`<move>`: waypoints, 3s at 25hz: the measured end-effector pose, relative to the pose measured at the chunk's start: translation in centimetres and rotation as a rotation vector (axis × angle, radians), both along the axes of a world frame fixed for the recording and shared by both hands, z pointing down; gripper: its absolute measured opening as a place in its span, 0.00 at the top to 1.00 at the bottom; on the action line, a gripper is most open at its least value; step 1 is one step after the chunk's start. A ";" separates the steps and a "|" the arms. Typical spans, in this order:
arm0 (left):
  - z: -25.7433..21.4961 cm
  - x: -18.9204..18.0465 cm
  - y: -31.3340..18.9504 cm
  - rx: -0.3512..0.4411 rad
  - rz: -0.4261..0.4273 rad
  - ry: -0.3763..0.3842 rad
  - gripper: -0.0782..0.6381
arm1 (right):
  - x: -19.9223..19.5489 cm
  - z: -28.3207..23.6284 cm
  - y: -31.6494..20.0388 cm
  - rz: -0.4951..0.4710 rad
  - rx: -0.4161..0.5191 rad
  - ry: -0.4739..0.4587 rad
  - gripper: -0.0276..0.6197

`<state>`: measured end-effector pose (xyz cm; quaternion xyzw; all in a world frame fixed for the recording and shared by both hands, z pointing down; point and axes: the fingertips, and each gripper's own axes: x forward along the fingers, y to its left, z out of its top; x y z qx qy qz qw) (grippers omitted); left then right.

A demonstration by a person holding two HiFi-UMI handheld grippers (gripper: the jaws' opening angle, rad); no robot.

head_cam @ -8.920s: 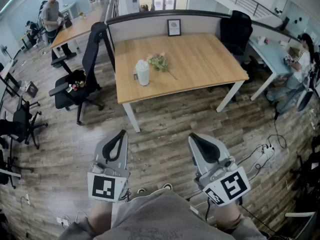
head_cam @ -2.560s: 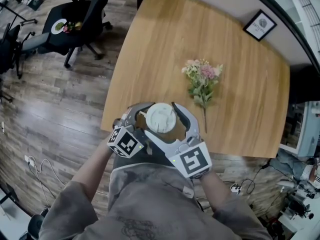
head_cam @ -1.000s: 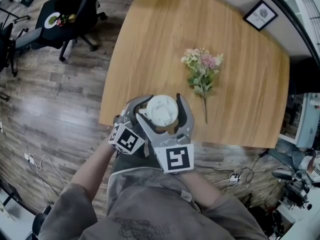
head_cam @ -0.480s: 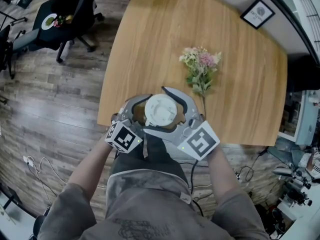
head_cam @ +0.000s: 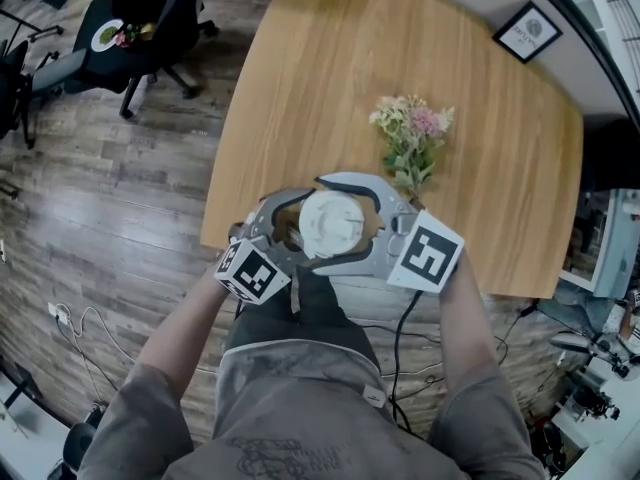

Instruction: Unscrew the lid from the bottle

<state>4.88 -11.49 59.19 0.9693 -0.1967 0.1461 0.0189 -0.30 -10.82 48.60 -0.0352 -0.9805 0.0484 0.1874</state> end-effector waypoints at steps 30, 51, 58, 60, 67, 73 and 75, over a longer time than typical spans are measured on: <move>0.1 -0.4 -0.1 -0.029 -0.077 0.017 0.41 | -0.6 0.2 -4.2 0.856 0.096 0.073 0.10; 0.3 -0.3 0.0 -0.018 -0.020 -0.010 0.42 | -0.9 1.2 1.3 -0.242 0.137 0.179 0.15; 0.4 -0.6 -0.1 -0.022 -0.024 -0.053 0.41 | -1.1 0.9 0.7 -0.180 0.191 0.181 0.15; 0.4 -0.6 -0.1 -0.032 -0.031 -0.081 0.41 | -1.0 0.5 0.7 -0.161 0.208 0.183 0.15; -0.6 -2.4 -0.2 -0.105 -0.119 -0.109 0.34 | -0.8 -3.6 -0.7 -0.053 0.215 0.089 0.15; -4.0 -5.1 0.3 -0.115 -0.174 -0.118 0.37 | -0.6 -7.4 -2.1 0.080 0.182 0.004 0.15; -5.2 -6.1 0.2 -0.115 -0.210 -0.114 0.39 | -0.4 -8.6 -2.5 0.114 0.170 -0.010 0.15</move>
